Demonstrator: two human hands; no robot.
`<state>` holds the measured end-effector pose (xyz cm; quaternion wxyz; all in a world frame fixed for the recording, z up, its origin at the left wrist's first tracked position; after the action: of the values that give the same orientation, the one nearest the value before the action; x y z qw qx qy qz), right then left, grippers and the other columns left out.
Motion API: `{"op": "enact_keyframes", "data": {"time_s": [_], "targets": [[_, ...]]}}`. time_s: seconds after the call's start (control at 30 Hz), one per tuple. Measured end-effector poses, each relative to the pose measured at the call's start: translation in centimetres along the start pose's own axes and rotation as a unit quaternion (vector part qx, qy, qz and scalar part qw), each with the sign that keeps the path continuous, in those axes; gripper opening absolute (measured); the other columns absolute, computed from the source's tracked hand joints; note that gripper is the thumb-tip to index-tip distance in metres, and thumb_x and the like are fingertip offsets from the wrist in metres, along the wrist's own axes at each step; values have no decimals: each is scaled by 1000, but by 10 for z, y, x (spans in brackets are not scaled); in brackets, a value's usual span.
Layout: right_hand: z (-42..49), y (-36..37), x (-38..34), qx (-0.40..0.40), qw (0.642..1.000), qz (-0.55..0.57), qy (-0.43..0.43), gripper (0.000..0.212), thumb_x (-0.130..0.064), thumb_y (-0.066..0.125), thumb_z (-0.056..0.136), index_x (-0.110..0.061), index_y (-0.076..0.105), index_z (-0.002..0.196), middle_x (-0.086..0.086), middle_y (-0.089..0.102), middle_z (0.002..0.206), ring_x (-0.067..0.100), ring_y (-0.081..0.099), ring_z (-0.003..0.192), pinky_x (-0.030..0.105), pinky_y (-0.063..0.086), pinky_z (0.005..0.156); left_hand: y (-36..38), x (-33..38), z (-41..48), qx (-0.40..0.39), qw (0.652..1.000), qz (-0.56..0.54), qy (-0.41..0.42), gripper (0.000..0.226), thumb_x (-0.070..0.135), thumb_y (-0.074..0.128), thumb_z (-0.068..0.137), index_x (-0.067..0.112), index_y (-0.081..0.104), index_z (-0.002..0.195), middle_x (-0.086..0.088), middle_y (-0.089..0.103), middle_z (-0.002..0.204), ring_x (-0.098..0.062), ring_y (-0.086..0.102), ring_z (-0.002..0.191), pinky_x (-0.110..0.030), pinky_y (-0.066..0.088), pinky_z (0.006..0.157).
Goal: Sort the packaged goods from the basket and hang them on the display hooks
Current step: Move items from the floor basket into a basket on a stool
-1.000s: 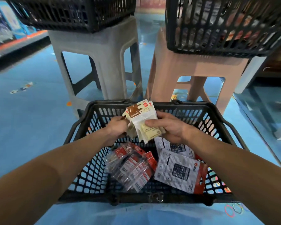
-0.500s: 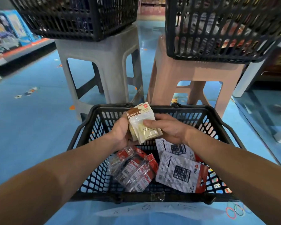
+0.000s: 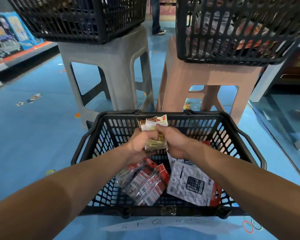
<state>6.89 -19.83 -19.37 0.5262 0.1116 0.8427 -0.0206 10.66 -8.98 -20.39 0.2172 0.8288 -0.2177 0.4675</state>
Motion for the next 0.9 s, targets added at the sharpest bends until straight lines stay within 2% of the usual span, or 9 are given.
{"op": "enact_keyframes", "data": {"time_s": [0.07,0.2,0.33,0.4,0.47,0.5,0.63,0.73,0.9], "targets": [[0,3,7,-3,1000,-26,16,39,-42,44,107,-13,69,110,9,75,99,25,69,99,44,44,106,-1,0,1,-3,1000,0,3,107,12,75,52,5,34,151,-25,67,118,-29,76,94,-43,61,67],[-7,14,2,-87,996,18,0,27,-28,43,97,-12,64,104,13,66,92,24,64,86,41,48,86,4,6,-2,-5,999,-37,25,93,2,66,53,10,43,143,-23,68,109,-33,76,90,-45,61,71],[-4,21,-5,-106,993,55,-20,46,-20,50,72,-6,64,113,18,63,98,31,62,92,46,52,87,4,7,0,14,998,-48,39,92,-1,61,49,9,47,139,-20,66,104,-32,72,87,-38,60,65],[-5,23,-3,-104,993,52,-12,22,-14,44,83,-8,63,93,9,65,79,21,63,74,33,52,71,4,8,-4,5,1000,-10,22,90,2,62,48,7,47,137,-19,63,100,-28,69,79,-36,56,57],[-3,22,0,-105,993,52,7,23,-8,37,92,-12,58,84,2,63,65,13,62,62,25,48,59,3,8,-7,-4,1000,16,13,72,1,63,53,7,55,124,-17,64,96,-28,67,83,-37,53,62],[-1,20,2,-103,993,52,10,24,-7,36,93,-11,59,87,2,65,66,13,63,63,23,49,59,2,9,-9,-2,1000,17,17,66,0,65,53,11,57,119,-16,66,95,-30,67,87,-37,52,66],[-4,17,-3,-105,994,37,9,38,-8,38,91,-5,62,120,14,66,101,18,66,82,25,53,68,-7,14,0,-23,999,-9,29,101,-2,77,43,14,47,138,-26,69,115,-39,72,103,-41,57,73],[-9,14,-11,-114,993,9,18,43,-13,41,87,-11,62,125,10,67,102,16,66,81,28,49,69,-7,27,-6,-67,997,14,37,75,-5,76,56,3,62,129,-23,72,110,-34,73,96,-35,58,71],[-13,13,-38,-112,993,24,5,40,-7,42,95,-16,62,128,10,68,112,17,68,86,28,54,70,-14,50,-13,-98,995,10,18,58,-7,78,70,3,67,127,-23,72,121,-37,70,112,-45,54,98]]}}
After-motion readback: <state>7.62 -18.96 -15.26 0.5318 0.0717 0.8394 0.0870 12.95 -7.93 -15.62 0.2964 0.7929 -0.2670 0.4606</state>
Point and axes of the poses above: each hand's wrist, its own z-axis towards the middle knuckle, its own y-axis out of the palm, x = y × z, the point moved 6 cm from there along z, towards the middle knuckle
